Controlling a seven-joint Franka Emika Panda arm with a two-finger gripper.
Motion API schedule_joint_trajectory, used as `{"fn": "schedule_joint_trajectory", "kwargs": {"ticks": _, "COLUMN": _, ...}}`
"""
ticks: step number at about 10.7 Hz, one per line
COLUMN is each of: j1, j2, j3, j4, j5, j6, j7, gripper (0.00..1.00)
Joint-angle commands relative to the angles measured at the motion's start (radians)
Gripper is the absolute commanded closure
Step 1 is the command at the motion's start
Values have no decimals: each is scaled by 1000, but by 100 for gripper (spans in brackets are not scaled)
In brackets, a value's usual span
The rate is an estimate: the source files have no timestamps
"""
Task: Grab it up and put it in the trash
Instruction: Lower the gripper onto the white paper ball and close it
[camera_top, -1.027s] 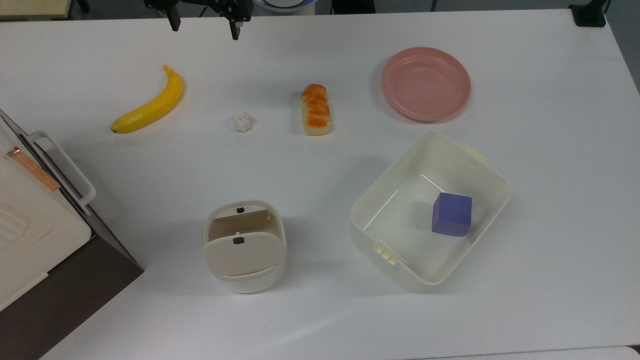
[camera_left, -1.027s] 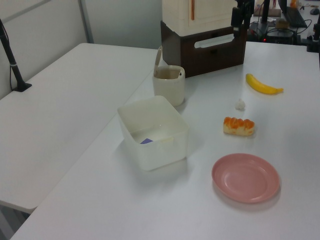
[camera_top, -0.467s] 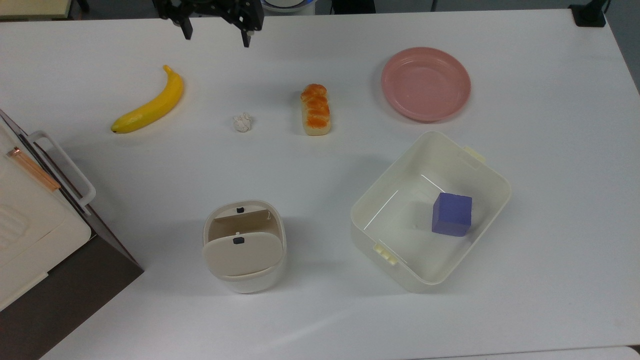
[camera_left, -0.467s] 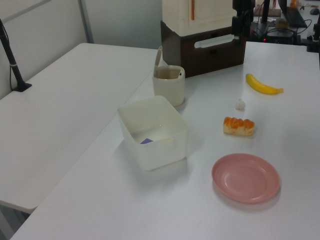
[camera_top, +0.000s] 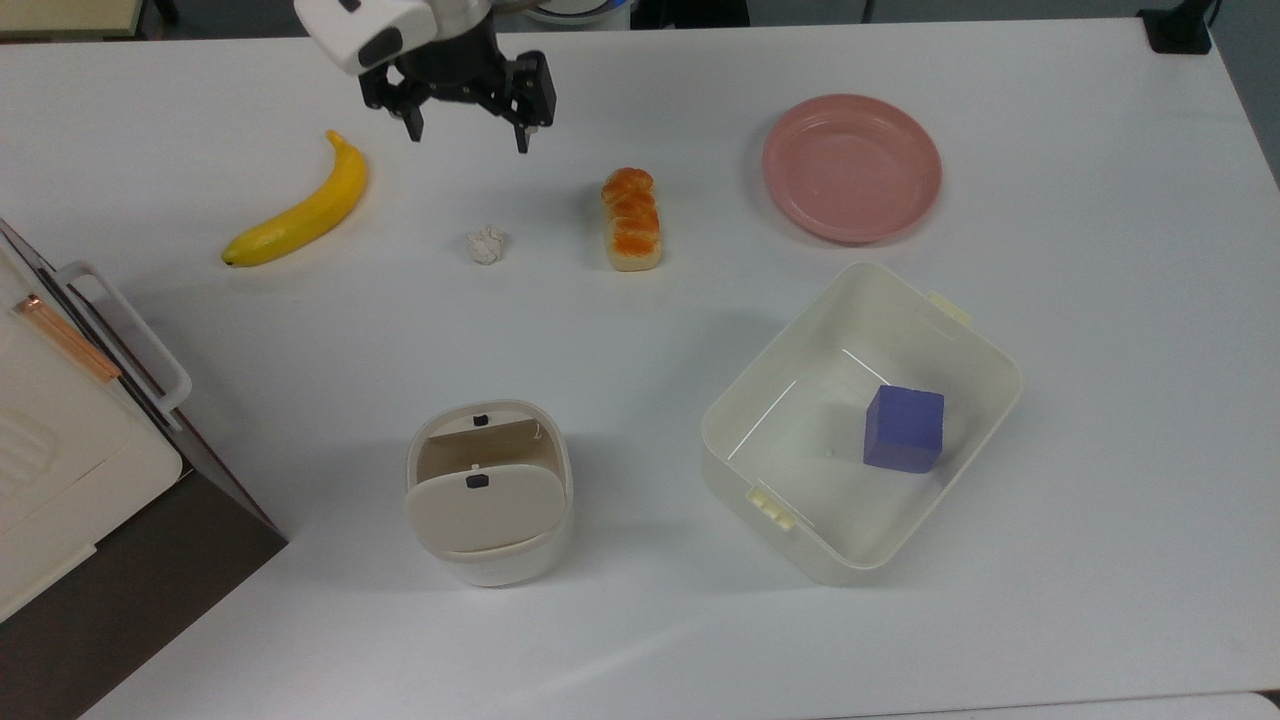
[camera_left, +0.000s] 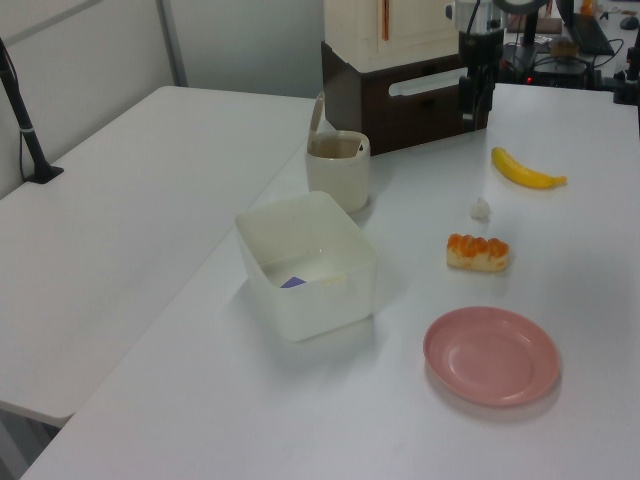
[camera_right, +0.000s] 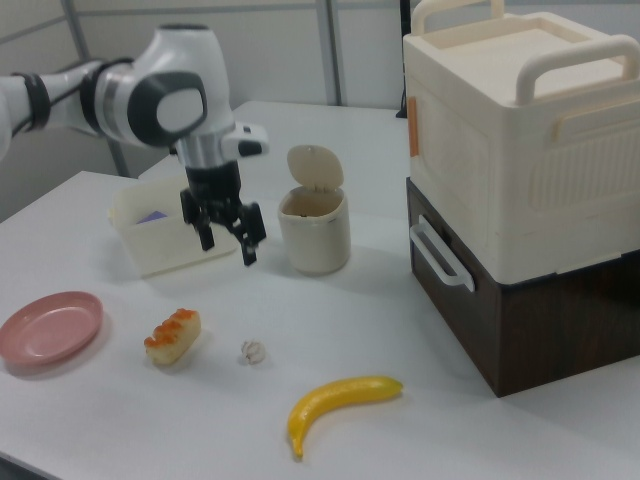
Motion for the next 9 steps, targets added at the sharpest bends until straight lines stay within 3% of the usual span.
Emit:
{"fn": "schedule_joint_trajectory", "kwargs": {"ticks": 1, "j1": 3, "j2": -77, "j3": -13, "j4": -196, "j5": -30, "j6": 97, "j7": 1, "gripper": 0}}
{"fn": "schedule_joint_trajectory", "kwargs": {"ticks": 4, "j1": -24, "j2": -51, "j3": -62, "j4": -255, "j5": -29, "j6": 166, "j7": -21, "gripper": 0}}
{"fn": "schedule_joint_trajectory", "kwargs": {"ticks": 9, "j1": -25, "j2": 125, "j3": -58, "j4": -250, "j5": -33, "j6": 302, "j7": -77, "gripper": 4}}
